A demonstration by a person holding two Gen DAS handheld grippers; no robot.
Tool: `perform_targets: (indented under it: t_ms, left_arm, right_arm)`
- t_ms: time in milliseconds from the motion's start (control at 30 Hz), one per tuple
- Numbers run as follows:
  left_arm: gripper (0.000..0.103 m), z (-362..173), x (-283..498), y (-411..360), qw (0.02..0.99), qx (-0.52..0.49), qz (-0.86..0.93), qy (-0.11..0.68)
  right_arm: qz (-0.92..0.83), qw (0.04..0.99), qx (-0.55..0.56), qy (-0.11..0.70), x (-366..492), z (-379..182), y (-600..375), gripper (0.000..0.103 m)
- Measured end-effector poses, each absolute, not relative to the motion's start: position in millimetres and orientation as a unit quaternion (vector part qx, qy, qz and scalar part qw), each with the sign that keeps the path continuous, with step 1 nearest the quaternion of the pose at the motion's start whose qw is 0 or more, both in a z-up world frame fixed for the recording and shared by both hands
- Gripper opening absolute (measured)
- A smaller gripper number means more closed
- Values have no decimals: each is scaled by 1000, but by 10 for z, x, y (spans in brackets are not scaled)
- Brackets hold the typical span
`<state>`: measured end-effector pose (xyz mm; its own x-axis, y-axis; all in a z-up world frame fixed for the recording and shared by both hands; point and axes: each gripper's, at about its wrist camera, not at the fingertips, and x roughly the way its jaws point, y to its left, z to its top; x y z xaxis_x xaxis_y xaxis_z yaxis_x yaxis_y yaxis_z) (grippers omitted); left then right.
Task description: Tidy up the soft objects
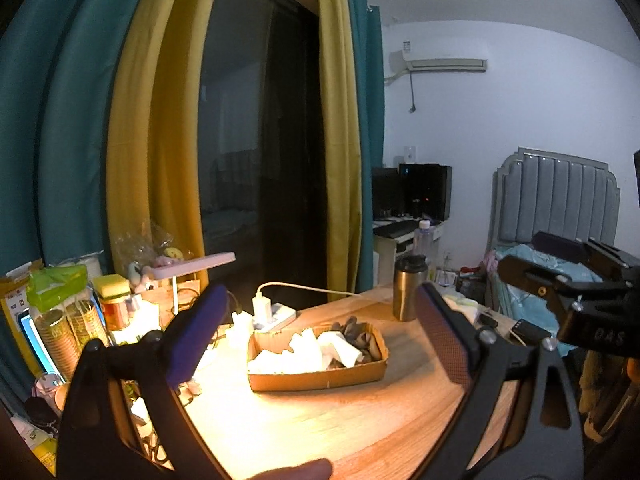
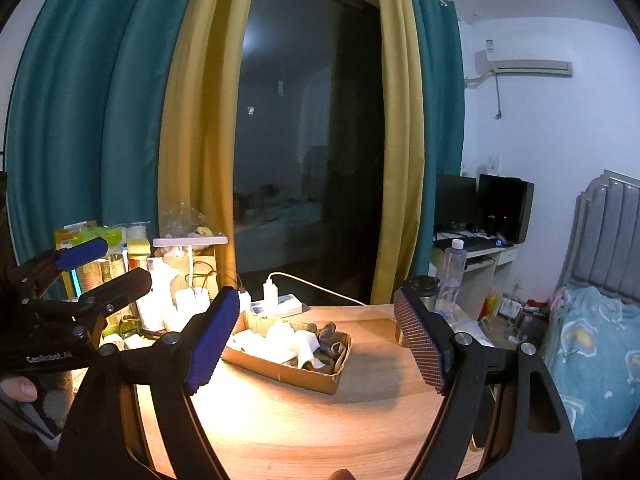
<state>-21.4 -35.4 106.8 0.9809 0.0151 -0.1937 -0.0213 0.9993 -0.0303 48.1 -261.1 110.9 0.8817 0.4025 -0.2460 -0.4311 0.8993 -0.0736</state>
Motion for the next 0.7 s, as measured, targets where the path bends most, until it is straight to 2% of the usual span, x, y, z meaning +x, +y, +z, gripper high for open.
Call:
perform_targets:
  t_ms: [700]
  left_arm:
    - [95, 1075, -214, -360, 995, -18, 11, 98]
  right_arm:
    - [212, 968, -62, 115, 507, 1107, -2616, 82]
